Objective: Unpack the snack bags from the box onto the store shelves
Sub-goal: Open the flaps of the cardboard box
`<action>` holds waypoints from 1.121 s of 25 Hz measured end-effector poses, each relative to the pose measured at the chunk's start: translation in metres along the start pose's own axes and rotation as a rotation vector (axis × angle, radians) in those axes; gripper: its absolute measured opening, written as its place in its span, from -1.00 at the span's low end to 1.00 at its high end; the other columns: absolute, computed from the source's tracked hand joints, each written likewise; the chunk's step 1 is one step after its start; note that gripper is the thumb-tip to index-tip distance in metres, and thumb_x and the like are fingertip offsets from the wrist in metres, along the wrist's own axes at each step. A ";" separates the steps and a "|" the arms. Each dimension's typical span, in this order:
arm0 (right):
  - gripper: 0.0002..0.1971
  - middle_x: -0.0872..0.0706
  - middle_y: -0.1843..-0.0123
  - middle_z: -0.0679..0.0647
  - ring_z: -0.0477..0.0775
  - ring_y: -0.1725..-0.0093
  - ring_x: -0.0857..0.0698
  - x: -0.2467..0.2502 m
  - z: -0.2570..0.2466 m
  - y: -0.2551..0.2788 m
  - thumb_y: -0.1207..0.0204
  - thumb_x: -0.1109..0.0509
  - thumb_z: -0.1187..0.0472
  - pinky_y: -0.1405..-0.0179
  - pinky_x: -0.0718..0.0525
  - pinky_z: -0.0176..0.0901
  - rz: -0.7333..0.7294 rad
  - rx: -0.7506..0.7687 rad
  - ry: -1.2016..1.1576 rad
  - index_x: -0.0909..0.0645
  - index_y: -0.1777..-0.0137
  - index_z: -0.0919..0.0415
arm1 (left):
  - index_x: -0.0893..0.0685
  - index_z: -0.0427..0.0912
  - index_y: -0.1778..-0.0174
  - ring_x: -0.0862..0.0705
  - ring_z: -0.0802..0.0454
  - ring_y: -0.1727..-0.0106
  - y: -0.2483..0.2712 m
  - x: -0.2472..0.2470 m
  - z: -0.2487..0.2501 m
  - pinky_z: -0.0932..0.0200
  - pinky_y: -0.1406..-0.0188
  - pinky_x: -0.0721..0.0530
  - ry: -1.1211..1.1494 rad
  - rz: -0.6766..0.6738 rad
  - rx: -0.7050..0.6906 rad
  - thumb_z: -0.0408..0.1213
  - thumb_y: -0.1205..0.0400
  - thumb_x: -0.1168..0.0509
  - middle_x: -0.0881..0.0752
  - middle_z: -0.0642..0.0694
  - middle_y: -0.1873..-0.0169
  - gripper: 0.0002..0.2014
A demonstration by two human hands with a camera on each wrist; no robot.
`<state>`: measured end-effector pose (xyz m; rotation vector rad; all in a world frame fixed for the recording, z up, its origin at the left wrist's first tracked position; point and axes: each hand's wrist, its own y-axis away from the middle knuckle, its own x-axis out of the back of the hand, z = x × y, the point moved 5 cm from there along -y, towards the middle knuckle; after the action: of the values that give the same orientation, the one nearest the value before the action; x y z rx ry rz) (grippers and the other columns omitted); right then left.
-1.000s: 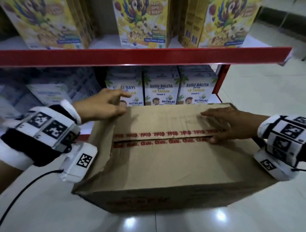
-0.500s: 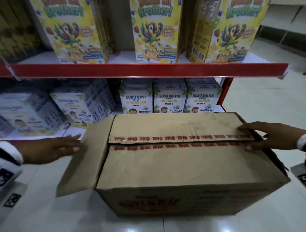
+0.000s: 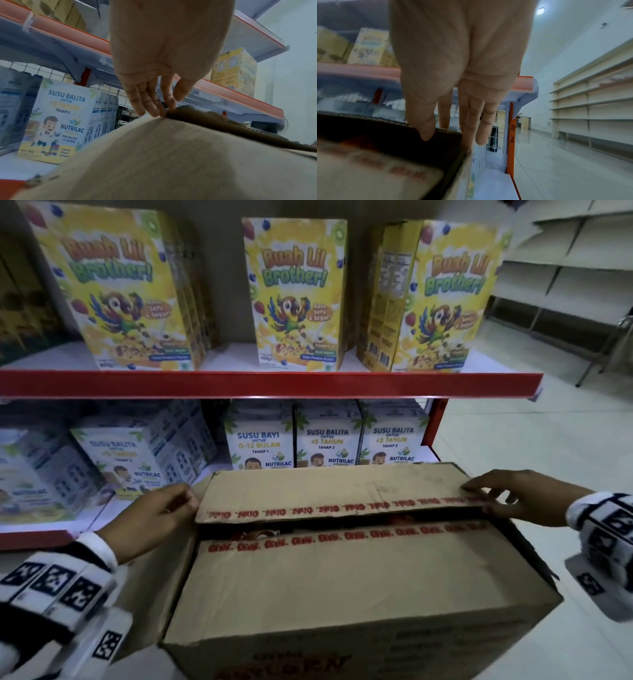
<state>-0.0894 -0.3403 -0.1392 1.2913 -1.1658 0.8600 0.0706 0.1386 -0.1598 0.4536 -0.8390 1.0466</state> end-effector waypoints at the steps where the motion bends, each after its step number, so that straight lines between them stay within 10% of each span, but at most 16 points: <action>1: -0.65 -0.66 -0.17 -0.22 -0.36 0.07 -0.68 0.010 0.002 0.001 -0.59 -0.35 0.13 0.07 -0.53 -0.55 0.049 0.001 -0.074 -0.52 -0.31 -0.24 | -0.62 -0.28 0.17 -0.65 -0.13 0.08 -0.006 0.003 0.000 0.31 0.16 -0.51 0.080 0.020 0.000 -0.48 -0.64 -0.25 -0.70 -0.18 0.19 -0.89; 4: -0.81 -0.78 0.03 -0.18 -0.29 0.23 -0.77 0.041 0.007 -0.003 -0.60 -0.30 0.09 0.22 -0.65 -0.47 0.258 -0.004 -0.394 -0.60 -0.10 -0.27 | -0.62 -0.25 0.04 -0.65 0.00 -0.02 -0.032 0.017 -0.006 0.15 -0.07 -0.55 0.197 0.081 0.016 -0.50 -0.58 -0.35 -0.69 -0.11 0.06 -0.89; 9: -0.60 -0.69 -0.19 0.14 0.15 -0.09 -0.73 0.040 0.013 -0.051 -0.62 -0.22 -0.05 -0.05 -0.69 0.02 0.259 -0.190 -0.653 -0.45 -0.38 0.10 | -0.43 -0.17 -0.19 -0.65 -0.09 -0.12 -0.078 0.013 -0.014 -0.15 -0.20 -0.58 0.211 -0.002 0.125 -0.18 -0.64 -0.27 -0.64 -0.12 -0.07 -0.74; 16: -0.49 -0.63 -0.26 0.20 0.26 -0.20 -0.65 -0.002 0.022 -0.066 -0.59 -0.15 -0.19 -0.22 -0.61 0.09 0.164 -0.318 -0.883 -0.48 -0.39 0.12 | -0.66 -0.12 -0.22 -0.67 0.15 -0.01 -0.070 -0.001 -0.026 0.23 0.03 -0.61 0.363 -0.044 0.205 -0.05 -0.68 -0.12 -0.71 -0.05 -0.07 -0.66; 22: -0.58 -0.67 0.14 0.16 0.06 0.20 -0.64 0.008 0.021 -0.049 -0.55 -0.21 -0.18 0.17 -0.64 -0.10 0.276 -0.258 -0.811 -0.53 0.01 0.23 | -0.68 -0.44 0.02 -0.70 -0.18 0.20 -0.044 0.012 -0.020 -0.02 0.08 -0.65 0.442 0.097 0.203 0.08 -0.54 -0.22 -0.71 -0.48 0.19 -0.46; 28: -0.65 -0.65 0.27 0.19 0.13 0.28 -0.61 0.013 0.008 -0.044 -0.58 -0.36 0.08 0.19 -0.51 -0.09 0.401 -0.174 -0.528 -0.41 -0.33 -0.05 | -0.31 0.05 -0.47 -0.69 -0.24 0.20 -0.039 0.013 -0.011 -0.02 0.11 -0.58 0.112 0.105 0.103 -0.26 -0.61 -0.33 -0.72 -0.51 0.27 -0.47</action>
<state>-0.0459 -0.3558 -0.1388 1.1908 -1.9219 0.6934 0.1125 0.1356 -0.1541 0.4370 -0.7182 1.2051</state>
